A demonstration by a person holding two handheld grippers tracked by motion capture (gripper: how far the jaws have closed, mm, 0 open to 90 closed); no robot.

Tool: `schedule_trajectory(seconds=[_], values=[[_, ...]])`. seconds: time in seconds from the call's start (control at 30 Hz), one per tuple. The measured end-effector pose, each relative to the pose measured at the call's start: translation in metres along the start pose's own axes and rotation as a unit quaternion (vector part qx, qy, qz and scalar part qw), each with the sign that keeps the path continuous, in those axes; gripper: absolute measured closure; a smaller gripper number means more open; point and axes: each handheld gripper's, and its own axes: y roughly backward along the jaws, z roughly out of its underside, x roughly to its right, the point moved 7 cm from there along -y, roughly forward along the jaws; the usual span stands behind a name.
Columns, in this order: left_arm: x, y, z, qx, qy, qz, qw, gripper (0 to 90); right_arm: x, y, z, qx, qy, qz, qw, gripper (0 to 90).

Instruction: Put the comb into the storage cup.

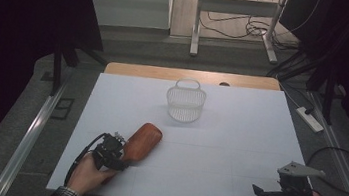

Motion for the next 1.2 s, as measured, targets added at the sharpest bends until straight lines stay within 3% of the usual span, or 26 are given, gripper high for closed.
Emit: schedule_trajectory(seconds=[0.2,0.3,0.4,0.7,1.2], values=[[0.001,-0.001,-0.001,-0.002,-0.007,0.011,0.9999,65.2,0.000,0.000,0.000,-0.001,0.000,0.000,1.0000,1.7],[0.001,0.000,-0.001,-0.004,-0.014,0.001,0.9999,70.6,0.000,0.000,0.000,-0.001,0.001,0.000,1.0000,1.8],[0.001,0.004,-0.003,0.012,-0.017,-0.003,0.9998,71.3,0.000,0.000,0.000,0.000,0.001,0.000,1.0000,1.8],[0.001,0.007,-0.004,0.020,-0.022,0.002,0.9996,71.7,-0.001,0.000,0.000,0.001,0.001,0.000,1.0000,1.8],[0.005,0.018,-0.009,0.063,-0.021,0.027,0.9974,71.6,0.000,0.000,0.000,0.002,-0.001,0.001,1.0000,1.7]])
